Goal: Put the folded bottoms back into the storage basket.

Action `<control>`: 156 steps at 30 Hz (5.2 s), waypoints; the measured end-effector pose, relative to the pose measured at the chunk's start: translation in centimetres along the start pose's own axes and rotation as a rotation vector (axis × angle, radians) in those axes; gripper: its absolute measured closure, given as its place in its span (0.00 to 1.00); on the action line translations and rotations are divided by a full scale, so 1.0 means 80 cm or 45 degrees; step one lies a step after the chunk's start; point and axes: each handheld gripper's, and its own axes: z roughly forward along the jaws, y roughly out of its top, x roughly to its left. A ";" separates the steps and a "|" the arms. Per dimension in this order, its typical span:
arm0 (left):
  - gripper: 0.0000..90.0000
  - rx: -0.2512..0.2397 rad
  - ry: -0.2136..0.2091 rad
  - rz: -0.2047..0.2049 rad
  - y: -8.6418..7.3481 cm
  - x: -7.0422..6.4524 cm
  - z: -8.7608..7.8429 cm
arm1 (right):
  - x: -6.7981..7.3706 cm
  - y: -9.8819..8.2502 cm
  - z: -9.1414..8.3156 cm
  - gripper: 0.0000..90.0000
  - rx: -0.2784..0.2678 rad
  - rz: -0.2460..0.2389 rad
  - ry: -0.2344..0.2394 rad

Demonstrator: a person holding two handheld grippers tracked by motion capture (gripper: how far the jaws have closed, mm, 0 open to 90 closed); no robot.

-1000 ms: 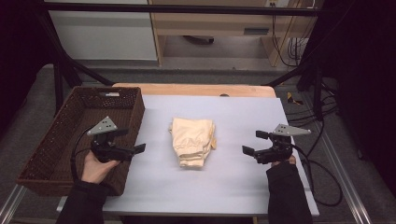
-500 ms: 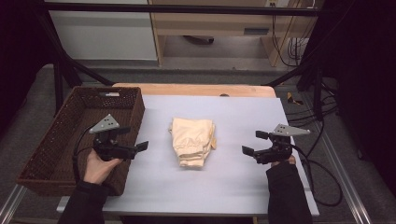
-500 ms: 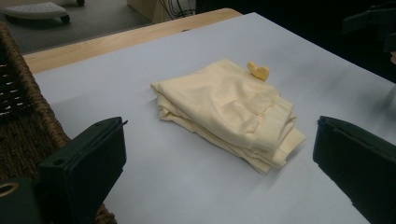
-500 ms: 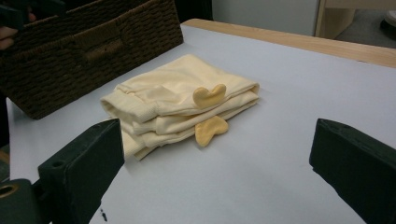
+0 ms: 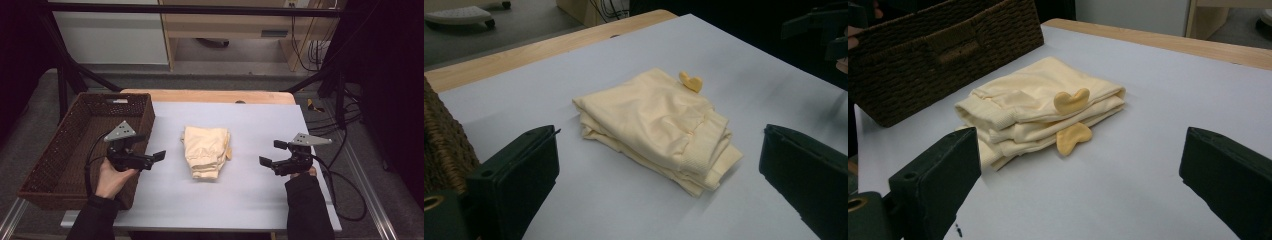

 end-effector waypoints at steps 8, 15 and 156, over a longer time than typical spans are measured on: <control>0.03 0.030 -0.020 0.020 0.002 -0.012 0.015 | 0.000 0.000 -0.001 0.04 -0.004 0.006 0.002; 0.03 0.037 -0.027 0.019 0.003 -0.020 0.024 | -0.001 -0.001 -0.001 0.04 -0.001 0.007 0.002; 0.42 0.303 -0.068 -0.455 -0.046 0.038 0.211 | -0.001 -0.001 -0.001 0.04 -0.005 0.005 0.008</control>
